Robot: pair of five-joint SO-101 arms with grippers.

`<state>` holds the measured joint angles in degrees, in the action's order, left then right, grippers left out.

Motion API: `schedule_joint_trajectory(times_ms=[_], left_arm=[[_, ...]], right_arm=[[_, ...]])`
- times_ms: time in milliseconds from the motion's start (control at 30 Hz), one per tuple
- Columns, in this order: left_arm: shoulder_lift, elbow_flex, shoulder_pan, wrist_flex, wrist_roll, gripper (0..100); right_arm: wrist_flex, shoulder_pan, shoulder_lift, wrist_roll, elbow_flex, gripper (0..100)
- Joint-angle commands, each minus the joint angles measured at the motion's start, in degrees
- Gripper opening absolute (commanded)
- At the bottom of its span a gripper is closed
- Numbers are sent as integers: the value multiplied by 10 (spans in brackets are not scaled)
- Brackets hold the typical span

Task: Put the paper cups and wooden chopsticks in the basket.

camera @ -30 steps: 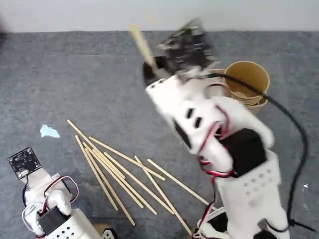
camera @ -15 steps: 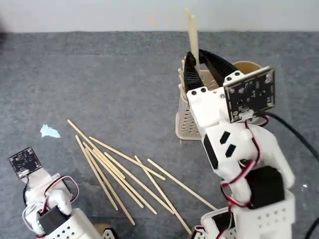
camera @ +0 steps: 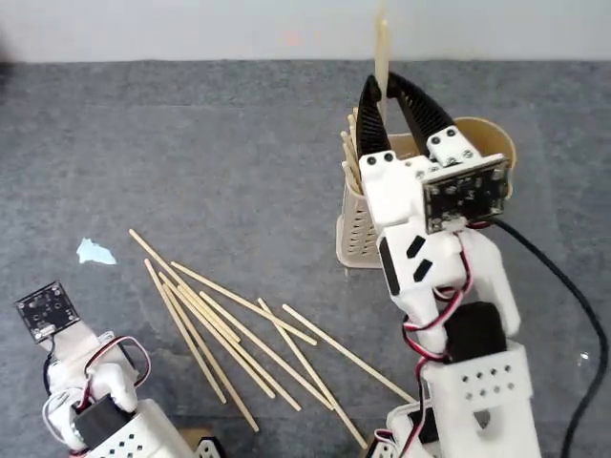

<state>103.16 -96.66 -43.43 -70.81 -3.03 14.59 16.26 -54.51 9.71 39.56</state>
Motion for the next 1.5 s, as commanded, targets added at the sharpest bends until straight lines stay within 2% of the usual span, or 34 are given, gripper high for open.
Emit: schedule_joint_trajectory(times_ms=[0,133,300,500,767,933,1167,1367,1467], left_arm=[[6,4,3,12,6,13],[6,4,3,12,6,13],[6,4,3,12,6,13],[6,4,3,12,6,13],[6,4,3,12,6,13],[6,4,3,12,6,13],[6,4,3,12,6,13],[6,4,3,12,6,13],[6,4,3,12,6,13]], right_arm=[[-51,-21,-10,5,51,9],[-54,-30,-10,4,77,25],[29,-27,-10,1,33,184],[175,-3,-10,-25,-69,149],[396,116,-7,-26,-101,148],[498,173,62,-27,-95,151],[527,204,232,-29,-95,151],[516,262,339,-47,-98,153],[499,282,383,-66,-98,192]])
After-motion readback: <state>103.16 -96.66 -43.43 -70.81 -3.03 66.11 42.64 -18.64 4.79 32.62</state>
